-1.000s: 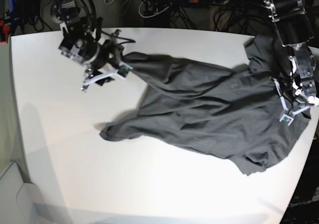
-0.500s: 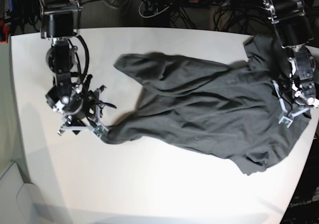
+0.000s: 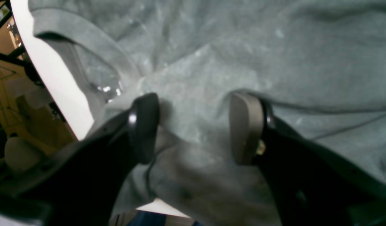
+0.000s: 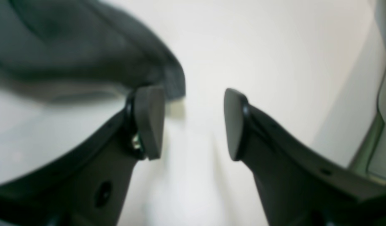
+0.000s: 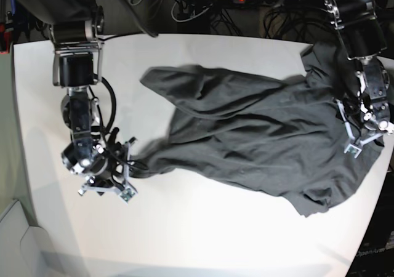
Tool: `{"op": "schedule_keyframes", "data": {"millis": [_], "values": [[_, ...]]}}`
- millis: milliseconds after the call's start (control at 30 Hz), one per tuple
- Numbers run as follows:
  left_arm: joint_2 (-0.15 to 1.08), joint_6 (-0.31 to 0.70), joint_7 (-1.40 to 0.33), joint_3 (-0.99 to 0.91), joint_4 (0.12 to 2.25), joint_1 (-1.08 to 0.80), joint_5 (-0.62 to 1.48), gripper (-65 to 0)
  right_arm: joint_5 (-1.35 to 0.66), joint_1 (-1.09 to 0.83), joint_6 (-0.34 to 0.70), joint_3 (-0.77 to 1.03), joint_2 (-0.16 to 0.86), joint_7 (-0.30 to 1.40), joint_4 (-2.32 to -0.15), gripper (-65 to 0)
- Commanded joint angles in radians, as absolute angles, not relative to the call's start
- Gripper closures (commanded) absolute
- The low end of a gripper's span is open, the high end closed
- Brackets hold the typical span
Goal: Layout the t-shirt on the table in an organized manner, then fold the t-shirt properly
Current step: 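Grasp the shirt hem with the right gripper and pull it outward, then swing the held hem with the right gripper to spread the shirt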
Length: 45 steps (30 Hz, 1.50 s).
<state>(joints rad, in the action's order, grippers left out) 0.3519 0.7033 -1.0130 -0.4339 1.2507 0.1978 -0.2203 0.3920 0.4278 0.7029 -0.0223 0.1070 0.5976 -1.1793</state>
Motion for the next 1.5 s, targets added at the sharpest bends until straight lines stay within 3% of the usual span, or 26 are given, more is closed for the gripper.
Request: {"op": "schedule_keyframes", "data": {"millis": [0, 500, 567, 733, 900, 1067, 1267, 1467], "values": [[0.371, 0.698, -1.007, -0.438, 1.268, 0.220, -0.223, -35.1, 0.394, 0.458, 0.698, -0.019, 0.113, 0.587, -1.181, -31.5], [0.367, 0.698, -1.003, -0.438, 1.268, 0.217, -0.216, -35.1, 0.395, 0.475, 0.698, -0.019, 0.097, 0.378, -0.995, -30.3], [0.367, 0.698, -1.003, -0.438, 1.268, 0.219, -0.216, -35.1, 0.395, 0.475, 0.698, -0.019, 0.099, 0.351, -0.987, -25.7], [0.367, 0.698, -1.001, -0.438, 1.268, 0.219, -0.216, -35.1, 0.400, 0.499, 0.698, -0.016, 0.114, 0.320, -0.992, 0.0], [0.367, 0.698, -1.001, -0.440, 1.268, 0.220, -0.219, -35.1, 0.397, 0.559, 0.698, -0.013, 0.122, 0.321, -1.012, 0.0], [0.367, 0.698, -1.001, -0.440, 1.268, 0.220, -0.216, -35.1, 0.400, 0.565, 0.698, -0.015, 0.127, 0.326, -1.171, 0.0], [0.343, 0.698, -1.001, -0.440, 1.268, 0.222, -0.223, -35.1, 0.401, 0.538, 0.698, -0.030, 0.048, 0.326, -1.379, 0.0], [0.341, 0.698, -1.001, -0.440, 1.268, 0.223, -0.222, -35.1, 0.403, 0.469, 0.698, -0.199, 0.016, 0.446, -1.497, 0.0]]}}
